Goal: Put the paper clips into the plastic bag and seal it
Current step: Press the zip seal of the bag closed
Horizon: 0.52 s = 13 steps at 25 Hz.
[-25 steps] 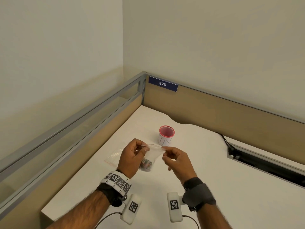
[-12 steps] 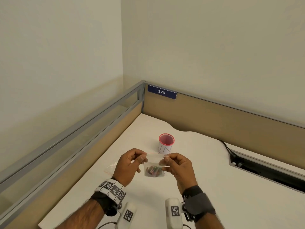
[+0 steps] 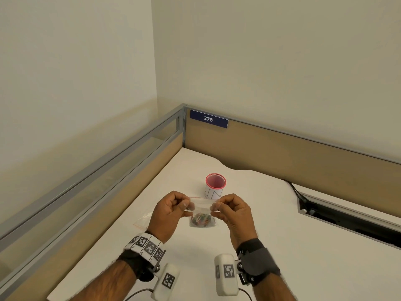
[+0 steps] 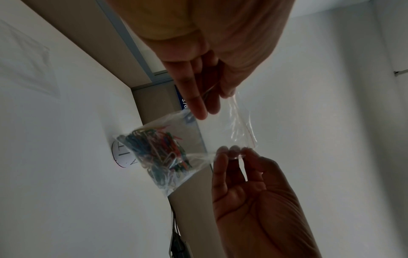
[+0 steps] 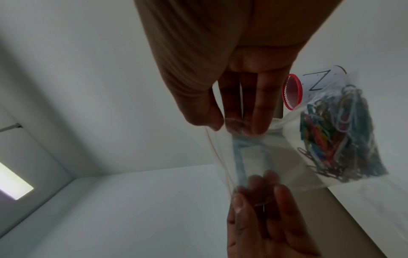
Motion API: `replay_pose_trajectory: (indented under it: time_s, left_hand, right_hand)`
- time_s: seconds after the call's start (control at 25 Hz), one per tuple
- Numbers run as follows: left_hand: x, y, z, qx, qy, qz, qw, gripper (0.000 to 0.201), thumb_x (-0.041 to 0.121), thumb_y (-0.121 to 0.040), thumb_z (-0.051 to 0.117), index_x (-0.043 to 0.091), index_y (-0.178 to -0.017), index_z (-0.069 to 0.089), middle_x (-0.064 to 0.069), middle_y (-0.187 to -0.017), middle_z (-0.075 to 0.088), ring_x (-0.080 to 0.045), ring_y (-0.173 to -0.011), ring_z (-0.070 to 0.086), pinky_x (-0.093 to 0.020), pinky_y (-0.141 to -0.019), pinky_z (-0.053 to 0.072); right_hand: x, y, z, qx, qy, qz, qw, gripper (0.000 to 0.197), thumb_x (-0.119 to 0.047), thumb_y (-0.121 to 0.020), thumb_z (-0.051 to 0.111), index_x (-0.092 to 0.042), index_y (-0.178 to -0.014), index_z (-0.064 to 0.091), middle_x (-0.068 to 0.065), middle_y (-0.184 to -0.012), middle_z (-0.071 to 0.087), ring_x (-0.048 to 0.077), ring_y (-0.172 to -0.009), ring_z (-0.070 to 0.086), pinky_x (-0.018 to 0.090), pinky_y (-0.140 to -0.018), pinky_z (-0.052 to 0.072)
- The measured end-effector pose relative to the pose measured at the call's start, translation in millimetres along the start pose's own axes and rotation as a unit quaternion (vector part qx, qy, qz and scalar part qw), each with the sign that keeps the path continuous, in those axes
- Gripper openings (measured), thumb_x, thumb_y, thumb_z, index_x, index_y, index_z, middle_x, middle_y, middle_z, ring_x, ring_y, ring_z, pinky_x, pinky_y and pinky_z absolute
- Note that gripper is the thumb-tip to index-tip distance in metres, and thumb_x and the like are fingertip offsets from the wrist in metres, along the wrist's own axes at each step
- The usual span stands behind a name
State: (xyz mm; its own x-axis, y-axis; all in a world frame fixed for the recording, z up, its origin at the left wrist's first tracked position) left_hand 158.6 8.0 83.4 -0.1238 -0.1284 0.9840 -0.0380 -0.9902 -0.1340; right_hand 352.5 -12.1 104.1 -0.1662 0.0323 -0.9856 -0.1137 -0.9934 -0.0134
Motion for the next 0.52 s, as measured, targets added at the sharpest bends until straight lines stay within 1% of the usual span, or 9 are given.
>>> replay_pose_trajectory:
  time_s: [0.12,0.2,0.24,0.32,0.4,0.48,0.52]
  left_hand:
    - [-1.1,0.9,-0.4,0.003,-0.004,-0.003,1.0,0.009,-0.002,-0.096,0.057,0.003,-0.092,0.063,-0.013,-0.081,0.076,-0.027,-0.084,0.074,-0.03,-0.071,0.061]
    - [-1.6,0.4,-1.7,0.009,-0.023,-0.001,1.0,0.006,0.002,-0.094,0.062,0.007,-0.093,0.065,-0.009,-0.087,0.076,-0.027,-0.09,0.073,-0.031,-0.074,0.06]
    - [-2.3,-0.1,-3.7,0.013,-0.055,0.014,0.998,0.006,0.007,-0.092,0.067,0.012,-0.095,0.066,-0.004,-0.092,0.076,-0.022,-0.094,0.072,-0.03,-0.077,0.059]
    - [-2.6,-1.1,-5.4,-0.003,-0.155,0.063,0.986,0.02,0.02,-0.086,0.075,0.025,-0.103,0.066,0.011,-0.102,0.074,-0.012,-0.103,0.067,-0.024,-0.086,0.052]
    - [-0.9,-1.4,-1.1,-0.031,-0.222,0.094,0.97,0.029,0.024,-0.083,0.078,0.033,-0.108,0.066,0.017,-0.108,0.071,-0.007,-0.11,0.062,-0.019,-0.092,0.046]
    - [0.4,-1.5,7.9,-0.042,-0.253,0.114,0.96,0.023,0.029,-0.081,0.078,0.036,-0.101,0.069,0.018,-0.104,0.071,-0.005,-0.107,0.061,-0.018,-0.091,0.045]
    - [1.1,-1.4,12.2,-0.042,-0.264,0.124,0.956,0.018,0.036,-0.08,0.077,0.035,-0.096,0.069,0.017,-0.099,0.072,-0.004,-0.103,0.062,-0.018,-0.089,0.046]
  right_hand:
    - [0.7,-1.2,2.5,0.01,0.009,-0.007,1.0,0.007,0.007,-0.082,0.06,0.001,-0.079,0.063,0.012,-0.077,0.066,0.026,-0.079,0.064,0.042,-0.079,0.06]
    - [2.1,-2.5,3.6,0.016,0.011,-0.008,1.0,0.005,0.008,-0.081,0.061,0.003,-0.08,0.063,0.011,-0.076,0.065,0.024,-0.079,0.063,0.039,-0.077,0.06]
    - [2.7,-2.9,4.5,0.018,0.015,-0.007,1.0,0.005,0.007,-0.081,0.062,0.003,-0.08,0.063,0.012,-0.077,0.065,0.024,-0.08,0.063,0.038,-0.076,0.06]
    - [4.1,-2.9,6.6,0.017,0.032,-0.006,0.999,0.004,0.006,-0.081,0.062,0.002,-0.081,0.063,0.018,-0.082,0.065,0.027,-0.082,0.064,0.037,-0.076,0.06]
    - [6.3,-1.7,9.7,0.01,0.053,-0.007,0.999,0.004,0.004,-0.081,0.062,0.0,-0.081,0.064,0.021,-0.085,0.065,0.032,-0.084,0.065,0.035,-0.076,0.06]
    - [8.1,0.2,13.1,-0.003,0.066,-0.009,0.998,0.005,0.003,-0.083,0.062,-0.001,-0.081,0.064,0.022,-0.084,0.065,0.035,-0.083,0.066,0.033,-0.074,0.06]
    - [8.6,0.8,14.6,-0.009,0.068,-0.011,0.998,0.005,0.002,-0.083,0.062,-0.001,-0.081,0.064,0.022,-0.083,0.066,0.036,-0.081,0.066,0.033,-0.073,0.06]
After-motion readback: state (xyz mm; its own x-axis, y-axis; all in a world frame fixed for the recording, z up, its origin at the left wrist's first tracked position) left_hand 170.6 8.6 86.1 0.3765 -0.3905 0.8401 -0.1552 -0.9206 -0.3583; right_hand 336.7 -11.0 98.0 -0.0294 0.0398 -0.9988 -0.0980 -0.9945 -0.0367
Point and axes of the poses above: each hand's wrist, its own y-axis away from the middle knuckle, its own z-axis out of the palm, x = y × z, the point moved 1 cm from there along -y, towards the middle knuckle
